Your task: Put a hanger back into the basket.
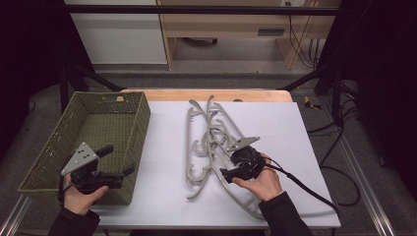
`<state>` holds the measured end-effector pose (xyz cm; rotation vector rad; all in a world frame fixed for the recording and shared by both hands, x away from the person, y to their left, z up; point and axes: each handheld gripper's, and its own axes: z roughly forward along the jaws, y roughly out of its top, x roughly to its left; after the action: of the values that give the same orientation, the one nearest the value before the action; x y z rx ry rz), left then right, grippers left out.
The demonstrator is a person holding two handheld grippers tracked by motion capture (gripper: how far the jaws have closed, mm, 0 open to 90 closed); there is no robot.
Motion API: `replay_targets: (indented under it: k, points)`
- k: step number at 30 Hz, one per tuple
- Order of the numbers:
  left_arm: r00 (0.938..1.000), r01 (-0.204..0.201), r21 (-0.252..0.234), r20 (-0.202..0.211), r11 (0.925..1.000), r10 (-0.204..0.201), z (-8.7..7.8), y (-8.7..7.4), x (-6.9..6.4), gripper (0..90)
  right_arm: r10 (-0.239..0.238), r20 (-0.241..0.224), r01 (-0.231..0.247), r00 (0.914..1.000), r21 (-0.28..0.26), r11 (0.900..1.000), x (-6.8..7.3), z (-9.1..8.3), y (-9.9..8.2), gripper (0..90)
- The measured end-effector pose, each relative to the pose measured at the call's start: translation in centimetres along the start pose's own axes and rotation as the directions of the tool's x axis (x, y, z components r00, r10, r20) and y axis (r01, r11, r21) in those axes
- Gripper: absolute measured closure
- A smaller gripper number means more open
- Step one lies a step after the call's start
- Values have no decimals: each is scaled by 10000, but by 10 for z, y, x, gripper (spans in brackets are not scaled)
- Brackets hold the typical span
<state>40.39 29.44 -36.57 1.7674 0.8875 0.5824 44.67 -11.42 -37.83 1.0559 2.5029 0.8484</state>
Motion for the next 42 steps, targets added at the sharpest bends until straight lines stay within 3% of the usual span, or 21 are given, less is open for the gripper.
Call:
replay_targets:
  k: [8,20,24,27,31,34,39,42]
  points:
    - [10000,-32,-4,17,10000,32,0,0,-1,20,159,-171,-142,9997,973,9952,9,31,2,408]
    - [10000,-66,54,20,10000,66,1,0,-2,21,215,-315,-154,9993,1828,9830,13,72,7,546]
    - [10000,-72,60,25,10000,72,1,0,-2,21,139,-310,-75,9994,1980,9802,12,79,6,587]
    - [10000,-81,61,31,9999,81,2,0,-2,22,497,-300,-422,9983,2129,9762,12,83,6,623]
    - [10000,-58,67,32,10000,58,1,0,-2,23,607,-311,-517,9977,2351,9706,9,89,5,689]
    - [10000,-55,35,31,10000,55,1,0,-2,24,1065,-501,-915,9931,2397,9665,10,90,6,759]
    - [10000,-53,40,31,10000,53,1,0,-2,24,1631,-358,-1490,9860,2520,9562,9,88,6,789]
    - [10000,-66,45,31,10000,66,1,0,-2,24,1619,-241,-1504,9865,2571,9546,7,84,7,822]
